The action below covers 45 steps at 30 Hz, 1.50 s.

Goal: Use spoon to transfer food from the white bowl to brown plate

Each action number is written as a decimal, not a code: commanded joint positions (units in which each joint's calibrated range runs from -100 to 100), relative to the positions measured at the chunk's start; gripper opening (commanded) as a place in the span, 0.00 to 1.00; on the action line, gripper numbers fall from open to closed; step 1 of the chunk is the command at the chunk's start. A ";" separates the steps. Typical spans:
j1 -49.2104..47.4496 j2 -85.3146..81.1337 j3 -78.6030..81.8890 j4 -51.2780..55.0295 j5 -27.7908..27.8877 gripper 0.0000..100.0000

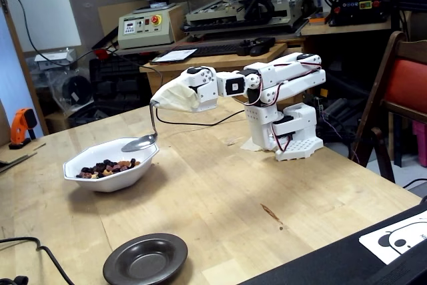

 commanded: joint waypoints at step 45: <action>0.59 31.73 -44.93 11.84 0.24 0.02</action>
